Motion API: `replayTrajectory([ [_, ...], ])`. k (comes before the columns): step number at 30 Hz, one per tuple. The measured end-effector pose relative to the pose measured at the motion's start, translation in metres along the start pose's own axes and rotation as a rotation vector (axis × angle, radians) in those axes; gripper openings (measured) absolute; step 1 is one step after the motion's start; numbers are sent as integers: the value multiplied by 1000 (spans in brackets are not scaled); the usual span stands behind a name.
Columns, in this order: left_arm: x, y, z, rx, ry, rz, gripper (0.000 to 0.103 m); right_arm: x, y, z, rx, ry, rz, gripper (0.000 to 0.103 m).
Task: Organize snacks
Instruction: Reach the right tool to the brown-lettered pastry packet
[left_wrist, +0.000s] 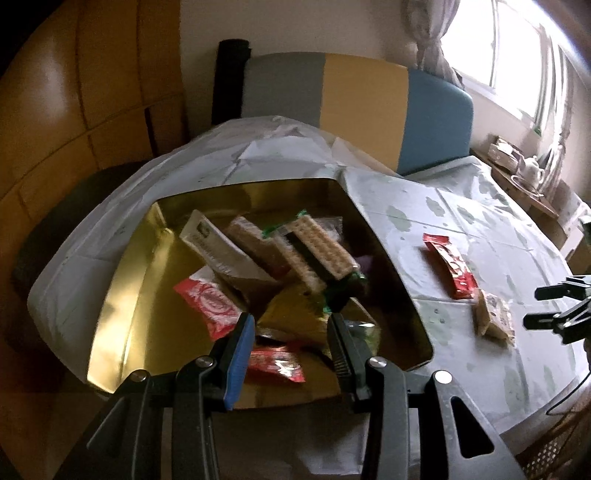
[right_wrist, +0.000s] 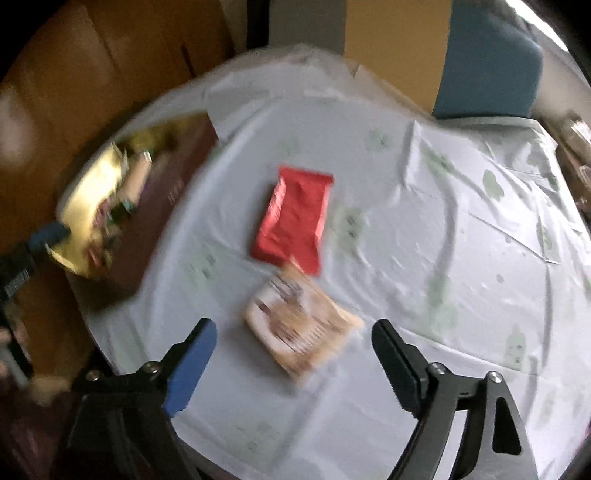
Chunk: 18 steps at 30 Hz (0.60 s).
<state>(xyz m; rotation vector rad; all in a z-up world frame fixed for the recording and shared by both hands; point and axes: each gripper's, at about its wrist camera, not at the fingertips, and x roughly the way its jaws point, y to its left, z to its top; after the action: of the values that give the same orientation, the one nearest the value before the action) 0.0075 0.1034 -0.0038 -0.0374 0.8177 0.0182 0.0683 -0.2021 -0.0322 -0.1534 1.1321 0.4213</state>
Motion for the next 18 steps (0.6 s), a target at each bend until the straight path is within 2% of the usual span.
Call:
replayTrajectory([
  [7,-6,-20,4,54,-12,-30,41,27,0,-5,-141,116,-57,89],
  [10,-8,-26,6,71,-12,-43,41,35,14,-4,-221,135,-54,93],
  [12,-9,-32,7,85,-13,-54,41,41,25,-2,-301,140,-102,95],
  [16,-13,-46,8,127,-17,-84,41,54,31,2,-378,154,-128,95],
  [17,-13,-49,8,137,-17,-88,41,57,30,2,-379,155,-135,94],
  [18,-14,-55,9,153,-16,-97,41,58,28,1,-374,149,-137,86],
])
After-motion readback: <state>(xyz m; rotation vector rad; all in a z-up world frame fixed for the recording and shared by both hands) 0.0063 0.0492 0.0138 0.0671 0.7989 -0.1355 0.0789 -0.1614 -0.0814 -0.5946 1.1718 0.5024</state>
